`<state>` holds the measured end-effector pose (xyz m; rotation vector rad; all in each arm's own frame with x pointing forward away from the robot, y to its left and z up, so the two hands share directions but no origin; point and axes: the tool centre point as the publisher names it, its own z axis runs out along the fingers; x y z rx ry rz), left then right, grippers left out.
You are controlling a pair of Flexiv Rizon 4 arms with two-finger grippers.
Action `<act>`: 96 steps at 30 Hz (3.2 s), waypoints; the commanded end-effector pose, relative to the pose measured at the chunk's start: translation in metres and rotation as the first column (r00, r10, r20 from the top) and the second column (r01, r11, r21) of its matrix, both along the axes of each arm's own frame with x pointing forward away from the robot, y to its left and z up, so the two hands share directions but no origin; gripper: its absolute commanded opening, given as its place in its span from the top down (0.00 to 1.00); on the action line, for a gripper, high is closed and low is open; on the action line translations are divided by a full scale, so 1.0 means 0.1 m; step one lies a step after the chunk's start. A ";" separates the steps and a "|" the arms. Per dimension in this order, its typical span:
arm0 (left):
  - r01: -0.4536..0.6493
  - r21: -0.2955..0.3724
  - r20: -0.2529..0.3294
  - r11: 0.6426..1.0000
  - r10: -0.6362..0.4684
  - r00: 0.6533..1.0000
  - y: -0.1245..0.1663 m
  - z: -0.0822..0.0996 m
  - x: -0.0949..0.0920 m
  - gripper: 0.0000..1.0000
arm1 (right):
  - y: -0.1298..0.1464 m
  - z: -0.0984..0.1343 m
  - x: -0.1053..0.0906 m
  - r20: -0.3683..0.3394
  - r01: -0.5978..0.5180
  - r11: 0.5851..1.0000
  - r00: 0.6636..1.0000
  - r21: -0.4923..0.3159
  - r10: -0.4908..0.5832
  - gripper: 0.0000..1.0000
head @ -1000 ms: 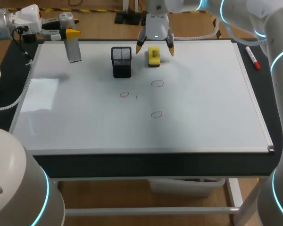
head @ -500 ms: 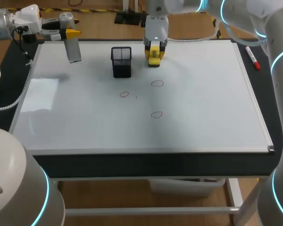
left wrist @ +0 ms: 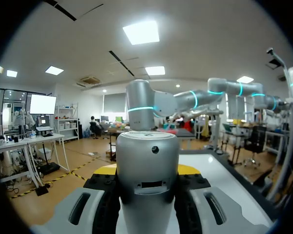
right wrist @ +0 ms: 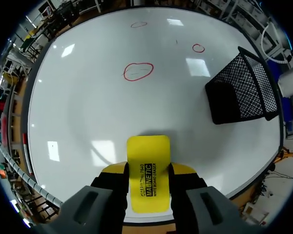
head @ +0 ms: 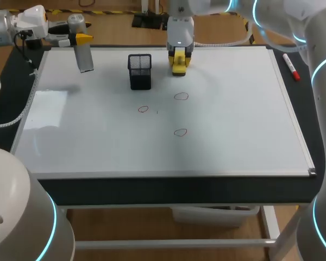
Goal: Pick up the inspection probe, press it on each red-marked spot on the whiteboard one by one, put down the probe, pick up the eraser, and wipe off all the red marks.
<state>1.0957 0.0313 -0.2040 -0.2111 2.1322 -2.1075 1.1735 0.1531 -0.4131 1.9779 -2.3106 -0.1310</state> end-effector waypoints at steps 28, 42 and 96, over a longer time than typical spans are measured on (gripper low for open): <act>0.004 -0.001 0.001 1.000 -0.004 1.000 0.01 0.01 0.01 1.00 | -1.19 0.45 -0.98 0.167 0.324 0.944 0.936 -0.058 -0.311 1.00; 0.004 -0.001 0.001 1.000 -0.004 1.000 0.01 0.01 0.01 1.00 | -1.64 0.47 -1.30 0.194 0.422 0.903 0.895 -0.083 -0.401 1.00; 0.004 -0.001 0.001 1.000 -0.004 1.000 0.01 0.01 0.01 1.00 | -2.17 0.39 -1.36 0.099 0.605 0.796 0.794 -0.022 -0.600 1.00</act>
